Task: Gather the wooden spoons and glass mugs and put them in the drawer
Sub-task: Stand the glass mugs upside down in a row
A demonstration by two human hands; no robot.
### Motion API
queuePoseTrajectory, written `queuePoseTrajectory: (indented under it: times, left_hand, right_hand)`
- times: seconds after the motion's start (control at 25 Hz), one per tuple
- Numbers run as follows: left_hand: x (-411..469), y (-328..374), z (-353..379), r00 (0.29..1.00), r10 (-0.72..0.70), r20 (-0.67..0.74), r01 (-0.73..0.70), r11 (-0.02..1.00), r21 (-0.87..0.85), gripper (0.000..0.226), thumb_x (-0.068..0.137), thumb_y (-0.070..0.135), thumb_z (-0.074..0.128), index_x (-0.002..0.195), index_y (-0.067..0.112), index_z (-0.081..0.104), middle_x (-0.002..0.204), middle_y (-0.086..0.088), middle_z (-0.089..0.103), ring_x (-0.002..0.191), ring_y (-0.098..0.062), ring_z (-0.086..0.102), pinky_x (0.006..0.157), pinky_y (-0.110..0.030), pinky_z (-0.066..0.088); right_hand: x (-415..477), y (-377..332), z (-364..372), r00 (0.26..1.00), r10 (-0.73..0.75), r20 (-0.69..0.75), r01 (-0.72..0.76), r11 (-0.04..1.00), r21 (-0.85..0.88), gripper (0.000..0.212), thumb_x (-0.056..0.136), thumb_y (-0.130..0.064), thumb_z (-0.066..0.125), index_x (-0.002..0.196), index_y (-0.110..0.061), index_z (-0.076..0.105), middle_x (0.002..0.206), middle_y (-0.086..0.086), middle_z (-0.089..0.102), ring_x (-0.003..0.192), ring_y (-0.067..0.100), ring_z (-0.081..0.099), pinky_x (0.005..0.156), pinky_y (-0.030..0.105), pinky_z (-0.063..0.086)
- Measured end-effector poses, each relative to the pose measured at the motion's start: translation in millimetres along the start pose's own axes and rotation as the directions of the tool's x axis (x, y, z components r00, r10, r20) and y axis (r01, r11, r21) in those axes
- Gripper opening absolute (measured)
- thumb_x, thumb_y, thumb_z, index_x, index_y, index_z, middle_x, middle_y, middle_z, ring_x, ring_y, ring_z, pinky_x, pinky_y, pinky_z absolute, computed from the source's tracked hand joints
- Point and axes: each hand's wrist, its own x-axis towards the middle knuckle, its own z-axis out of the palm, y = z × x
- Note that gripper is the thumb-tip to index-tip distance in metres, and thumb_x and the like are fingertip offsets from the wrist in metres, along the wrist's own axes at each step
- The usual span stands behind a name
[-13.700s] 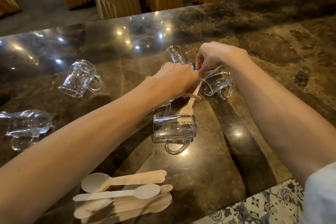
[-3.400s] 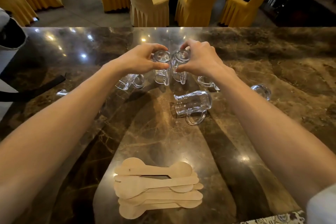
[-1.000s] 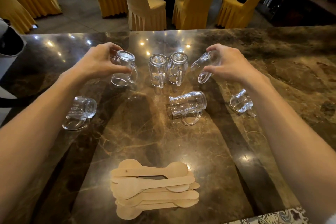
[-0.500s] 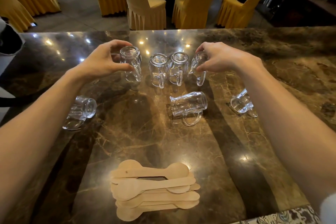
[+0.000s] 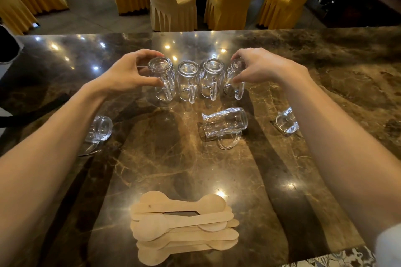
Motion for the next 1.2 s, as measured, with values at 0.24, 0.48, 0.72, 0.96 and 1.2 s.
queuePoseTrajectory:
  times: [0.24, 0.48, 0.72, 0.96, 1.2]
  left_hand:
    - [5, -11, 1, 1.0, -0.001, 0.009, 0.001, 1.0, 0.021, 0.063, 0.069, 0.01, 0.079, 0.125, 0.022, 0.052, 0.116, 0.008, 0.062, 0.108, -0.005, 0.06, 0.094, -0.019, 0.048]
    - [6, -15, 3, 1.0, -0.01, 0.007, 0.01, 1.0, 0.014, 0.061, 0.069, 0.01, 0.079, 0.121, 0.03, 0.054, 0.112, 0.011, 0.063, 0.107, -0.002, 0.06, 0.091, -0.013, 0.047]
    - [5, -16, 2, 0.999, -0.007, 0.034, 0.006, 0.999, 0.031, 0.062, 0.068, 0.014, 0.079, 0.121, 0.033, 0.052, 0.114, 0.014, 0.06, 0.109, -0.001, 0.058, 0.091, -0.023, 0.047]
    - [-3, -7, -2, 0.996, -0.038, 0.082, 0.037, 0.999, 0.017, 0.076, 0.067, 0.022, 0.077, 0.134, 0.029, 0.043, 0.123, 0.021, 0.054, 0.111, 0.01, 0.053, 0.089, -0.008, 0.046]
    - [-43, 7, -47, 0.997, -0.034, 0.067, 0.024, 0.989, 0.149, 0.069, 0.061, 0.054, 0.075, 0.125, 0.048, 0.049, 0.122, 0.029, 0.055, 0.115, 0.011, 0.05, 0.09, -0.019, 0.042]
  right_hand:
    - [0, -2, 2, 1.0, -0.008, 0.01, 0.008, 1.0, -0.007, 0.06, 0.084, -0.028, 0.067, 0.137, -0.016, 0.041, 0.131, 0.011, 0.053, 0.115, 0.028, 0.051, 0.081, 0.031, 0.04]
    - [-2, -3, 5, 1.0, 0.006, 0.004, -0.006, 1.0, 0.031, 0.06, 0.086, -0.026, 0.064, 0.139, -0.016, 0.037, 0.134, 0.012, 0.051, 0.118, 0.028, 0.05, 0.087, 0.033, 0.043]
    - [-2, 0, 7, 1.0, 0.006, -0.004, -0.006, 0.999, 0.033, 0.063, 0.086, -0.028, 0.065, 0.14, -0.017, 0.036, 0.137, 0.011, 0.049, 0.122, 0.029, 0.047, 0.094, 0.036, 0.042]
    - [-17, 4, 10, 0.997, 0.009, -0.07, -0.006, 0.999, 0.045, 0.073, 0.085, -0.041, 0.064, 0.145, -0.018, 0.028, 0.148, 0.01, 0.037, 0.134, 0.028, 0.035, 0.107, 0.043, 0.032]
    - [-63, 9, 12, 0.907, -0.024, -0.421, 0.123, 0.97, 0.21, 0.048, 0.082, -0.033, 0.069, 0.125, -0.02, 0.052, 0.122, 0.001, 0.056, 0.098, 0.011, 0.056, 0.082, 0.021, 0.048]
